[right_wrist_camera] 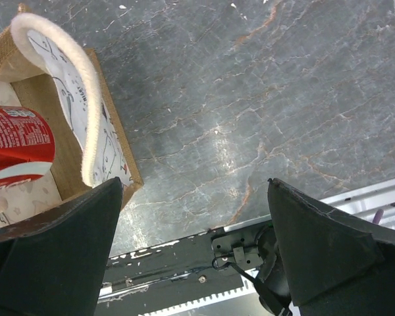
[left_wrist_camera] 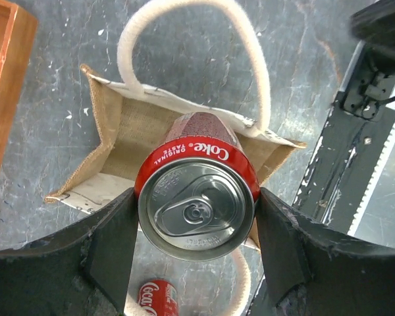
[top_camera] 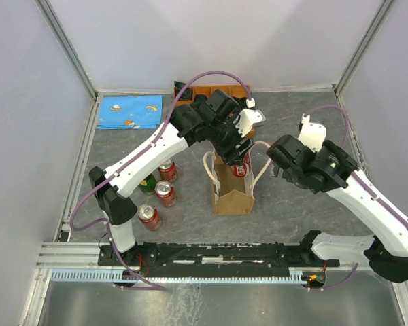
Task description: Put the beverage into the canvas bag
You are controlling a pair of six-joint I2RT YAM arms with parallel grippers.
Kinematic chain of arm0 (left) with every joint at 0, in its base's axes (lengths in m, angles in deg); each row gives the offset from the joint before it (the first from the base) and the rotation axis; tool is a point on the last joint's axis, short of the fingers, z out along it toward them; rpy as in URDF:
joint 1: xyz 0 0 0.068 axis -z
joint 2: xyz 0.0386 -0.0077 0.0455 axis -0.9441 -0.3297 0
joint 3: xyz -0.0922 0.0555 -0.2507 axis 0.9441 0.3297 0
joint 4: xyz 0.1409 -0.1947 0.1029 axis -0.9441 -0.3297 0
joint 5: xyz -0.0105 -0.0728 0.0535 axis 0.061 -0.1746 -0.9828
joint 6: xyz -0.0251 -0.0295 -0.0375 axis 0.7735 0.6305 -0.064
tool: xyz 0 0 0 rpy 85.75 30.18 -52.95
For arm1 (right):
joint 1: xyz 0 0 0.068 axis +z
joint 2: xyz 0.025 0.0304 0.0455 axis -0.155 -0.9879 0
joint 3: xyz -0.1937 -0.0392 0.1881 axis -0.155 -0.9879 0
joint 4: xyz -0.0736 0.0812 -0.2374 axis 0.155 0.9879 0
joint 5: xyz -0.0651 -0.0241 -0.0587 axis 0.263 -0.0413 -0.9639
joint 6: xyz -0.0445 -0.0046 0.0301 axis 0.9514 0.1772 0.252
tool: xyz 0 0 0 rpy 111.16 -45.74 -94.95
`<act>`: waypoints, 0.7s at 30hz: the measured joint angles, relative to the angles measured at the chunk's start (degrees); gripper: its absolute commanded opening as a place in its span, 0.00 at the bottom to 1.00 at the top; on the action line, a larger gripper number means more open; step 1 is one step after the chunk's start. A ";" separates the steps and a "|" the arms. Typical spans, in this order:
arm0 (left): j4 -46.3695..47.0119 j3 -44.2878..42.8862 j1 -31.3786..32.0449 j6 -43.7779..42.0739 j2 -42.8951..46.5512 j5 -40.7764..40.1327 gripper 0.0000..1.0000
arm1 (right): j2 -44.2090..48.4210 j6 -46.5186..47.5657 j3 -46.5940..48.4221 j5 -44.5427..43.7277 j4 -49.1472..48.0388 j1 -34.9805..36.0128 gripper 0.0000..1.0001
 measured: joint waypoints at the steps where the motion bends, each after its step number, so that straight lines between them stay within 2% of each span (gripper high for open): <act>1: 0.31 0.94 0.24 0.00 0.00 -0.39 0.03 | 0.50 -0.44 0.00 -0.28 0.48 0.00 0.99; 12: 7.91 9.44 0.44 0.07 -0.26 -8.83 0.03 | 6.34 -3.82 0.00 -3.37 5.07 0.00 0.99; 21: 11.76 11.47 0.74 1.62 -4.66 -11.58 0.03 | 7.02 -4.90 0.00 -4.00 5.97 0.00 0.99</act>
